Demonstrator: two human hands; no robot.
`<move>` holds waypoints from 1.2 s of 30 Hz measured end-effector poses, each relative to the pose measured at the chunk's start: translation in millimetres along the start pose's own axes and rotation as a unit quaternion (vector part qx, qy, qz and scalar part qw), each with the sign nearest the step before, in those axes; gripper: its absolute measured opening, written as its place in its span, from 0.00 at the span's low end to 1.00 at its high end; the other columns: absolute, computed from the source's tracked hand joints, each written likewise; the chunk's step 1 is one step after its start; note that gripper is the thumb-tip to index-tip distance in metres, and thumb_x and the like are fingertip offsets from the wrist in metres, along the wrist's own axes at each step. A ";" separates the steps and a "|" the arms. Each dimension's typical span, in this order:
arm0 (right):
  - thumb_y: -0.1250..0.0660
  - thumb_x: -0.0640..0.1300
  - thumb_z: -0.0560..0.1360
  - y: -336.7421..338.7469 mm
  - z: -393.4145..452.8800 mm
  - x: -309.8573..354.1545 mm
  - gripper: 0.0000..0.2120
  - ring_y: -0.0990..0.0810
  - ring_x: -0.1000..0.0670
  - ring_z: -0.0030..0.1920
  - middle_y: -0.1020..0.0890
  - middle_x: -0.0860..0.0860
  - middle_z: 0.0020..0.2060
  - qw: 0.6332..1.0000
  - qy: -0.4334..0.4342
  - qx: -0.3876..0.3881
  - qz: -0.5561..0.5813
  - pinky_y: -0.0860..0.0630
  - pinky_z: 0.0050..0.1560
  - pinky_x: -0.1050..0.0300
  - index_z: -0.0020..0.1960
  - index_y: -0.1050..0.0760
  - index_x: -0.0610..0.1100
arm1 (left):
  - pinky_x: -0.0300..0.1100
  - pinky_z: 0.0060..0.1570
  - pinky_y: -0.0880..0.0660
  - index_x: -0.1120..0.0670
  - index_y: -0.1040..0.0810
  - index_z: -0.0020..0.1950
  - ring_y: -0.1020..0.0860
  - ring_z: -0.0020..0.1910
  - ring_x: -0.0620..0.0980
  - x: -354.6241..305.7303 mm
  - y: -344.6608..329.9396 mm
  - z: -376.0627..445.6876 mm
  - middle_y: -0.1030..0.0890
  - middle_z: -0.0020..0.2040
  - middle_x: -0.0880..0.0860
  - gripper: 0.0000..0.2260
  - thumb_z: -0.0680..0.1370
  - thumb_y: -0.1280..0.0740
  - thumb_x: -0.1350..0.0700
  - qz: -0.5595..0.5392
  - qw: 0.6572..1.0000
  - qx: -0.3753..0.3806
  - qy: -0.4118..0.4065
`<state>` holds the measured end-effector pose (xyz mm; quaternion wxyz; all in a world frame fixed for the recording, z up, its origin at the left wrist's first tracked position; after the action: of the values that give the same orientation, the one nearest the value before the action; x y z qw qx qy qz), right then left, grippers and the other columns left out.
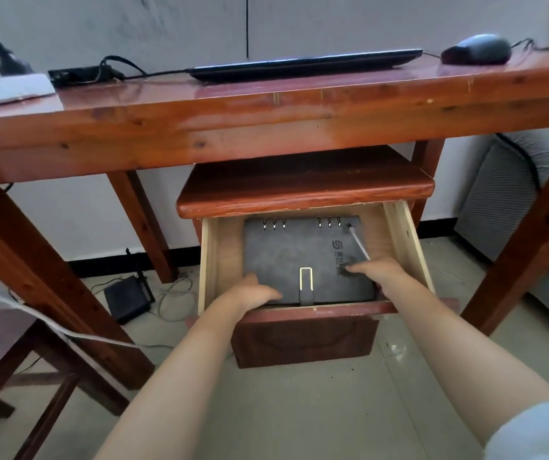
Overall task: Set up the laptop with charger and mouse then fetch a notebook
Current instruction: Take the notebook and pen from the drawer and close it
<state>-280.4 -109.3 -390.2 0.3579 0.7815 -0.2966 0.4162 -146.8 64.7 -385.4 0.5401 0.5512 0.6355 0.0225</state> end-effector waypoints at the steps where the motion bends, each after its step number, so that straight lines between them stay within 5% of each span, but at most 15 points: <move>1: 0.28 0.37 0.70 -0.8 -0.8 0.0 0.24 0.26 0.40 0.63 0.24 0.38 0.63 1.000 0.001 0.009 0.005 0.28 0.60 0.52 0.64 0.29 0.32 | 0.44 0.70 0.37 0.58 0.44 0.76 0.37 0.73 0.55 0.8 0.0 -0.3 0.38 0.76 0.56 0.32 0.77 0.32 0.53 0.008 1.000 0.001 0.003; 7: 0.29 0.35 0.71 6.7 -1.2 0.5 0.20 0.24 0.40 0.61 0.22 0.40 0.60 1.000 0.019 0.002 -0.005 0.27 0.56 0.51 0.62 0.27 0.33 | 0.44 0.70 0.38 0.57 0.43 0.75 0.38 0.74 0.55 -3.7 -1.7 -6.6 0.38 0.76 0.55 0.31 0.77 0.33 0.51 0.062 0.997 -0.007 -0.036; 11: 0.32 0.41 0.74 14.1 -20.7 16.7 0.09 0.21 0.53 0.31 0.22 0.49 0.36 0.997 0.028 0.059 0.034 0.33 0.21 0.67 0.54 0.25 0.41 | 0.50 0.72 0.40 0.55 0.45 0.76 0.41 0.75 0.57 -3.9 0.3 -11.1 0.41 0.76 0.59 0.37 0.74 0.34 0.41 0.133 0.983 -0.078 -0.095; 13: 0.34 0.42 0.76 13.0 -27.7 15.7 0.04 0.24 0.52 0.31 0.24 0.49 0.35 0.993 0.006 0.066 0.097 0.40 0.13 0.72 0.46 0.27 0.42 | 0.54 0.75 0.48 0.52 0.45 0.76 0.48 0.77 0.56 -3.2 0.0 -16.7 0.45 0.78 0.57 0.38 0.73 0.36 0.37 0.228 0.949 -0.153 -0.154; 16: 0.37 0.42 0.78 10.2 -37.0 9.2 0.08 0.26 0.51 0.32 0.23 0.49 0.35 0.982 -0.005 0.081 0.168 0.45 0.13 0.71 0.41 0.30 0.43 | 0.53 0.76 0.54 0.52 0.44 0.76 0.49 0.78 0.51 -4.8 -4.9 -27.2 0.44 0.78 0.52 0.37 0.74 0.41 0.34 0.359 0.882 -0.174 -0.251; 18: 0.38 0.40 0.78 11.3 -44.1 9.1 0.04 0.25 0.52 0.32 0.24 0.49 0.35 0.982 0.010 0.097 0.163 0.47 0.13 0.72 0.45 0.29 0.42 | 0.52 0.73 0.42 0.56 0.37 0.74 0.36 0.74 0.54 -7.7 -5.0 -34.5 0.34 0.74 0.56 0.36 0.73 0.43 0.34 0.403 0.840 -0.186 -0.312; 20: 0.39 0.38 0.78 17.5 -50.9 8.7 0.06 0.24 0.54 0.25 0.25 0.48 0.34 0.979 0.029 0.097 0.179 0.48 0.13 0.73 0.43 0.29 0.41 | 0.54 0.60 0.25 0.62 0.24 0.63 0.20 0.59 0.59 -12.2 -6.5 -44.0 0.19 0.60 0.61 0.30 0.69 0.29 0.42 0.424 0.786 -0.209 -0.399; 23: 0.39 0.38 0.78 29.4 -63.9 8.0 0.11 0.33 0.59 0.12 0.25 0.48 0.24 0.972 0.038 0.107 0.206 0.48 0.12 0.73 0.37 0.30 0.41 | 0.51 0.46 0.19 0.62 0.17 0.51 0.15 0.46 0.57 -20.0 -2.2 -60.9 0.14 0.48 0.60 0.22 0.61 0.20 0.54 0.446 0.726 -0.243 -0.464; 26: 0.40 0.39 0.79 44.3 -78.7 5.7 0.12 0.32 0.59 0.13 0.26 0.55 0.15 0.961 0.060 0.135 0.233 0.46 0.13 0.72 0.37 0.29 0.41 | 0.46 0.44 0.18 0.62 0.16 0.48 0.14 0.44 0.55 -28.3 2.3 -90.1 0.13 0.46 0.59 0.12 0.70 0.32 0.57 0.443 0.654 -0.280 -0.546; 29: 0.40 0.41 0.78 50.7 -93.0 13.0 0.08 0.24 0.57 0.21 0.21 0.55 0.21 0.942 0.107 0.159 0.276 0.38 0.19 0.68 0.42 0.26 0.40 | 0.44 0.42 0.18 0.61 0.15 0.46 0.14 0.41 0.54 -40.4 13.8 -115.0 0.12 0.45 0.57 0.17 0.78 0.45 0.62 0.417 0.589 -0.333 -0.607; 32: 0.40 0.43 0.79 46.1 -91.3 33.7 0.09 0.25 0.58 0.20 0.20 0.54 0.22 0.929 0.146 0.162 0.298 0.41 0.15 0.69 0.41 0.27 0.43 | 0.43 0.39 0.18 0.61 0.15 0.46 0.14 0.40 0.54 -57.0 33.6 -117.7 0.12 0.44 0.58 0.26 0.82 0.54 0.62 0.446 0.556 -0.354 -0.605; 36: 0.41 0.49 0.80 39.0 -73.9 56.2 0.12 0.27 0.56 0.18 0.26 0.49 0.31 0.960 0.141 0.104 0.218 0.42 0.15 0.70 0.41 0.30 0.45 | 0.45 0.32 0.18 0.63 0.16 0.47 0.14 0.37 0.56 -64.7 50.0 -84.0 0.13 0.42 0.61 0.14 0.71 0.40 0.63 0.502 0.598 -0.358 -0.511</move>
<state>-315.7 -81.2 -300.1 0.2133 0.6641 -0.3615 0.6187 -185.1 85.0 -276.5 0.8341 0.4672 -0.1806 0.2310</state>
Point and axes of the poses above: each hand's wrist, its own z-axis towards the middle knuckle, its own y-axis out of the back of the hand, x = y × z, the point moved 2 cm from there along z, towards the middle knuckle
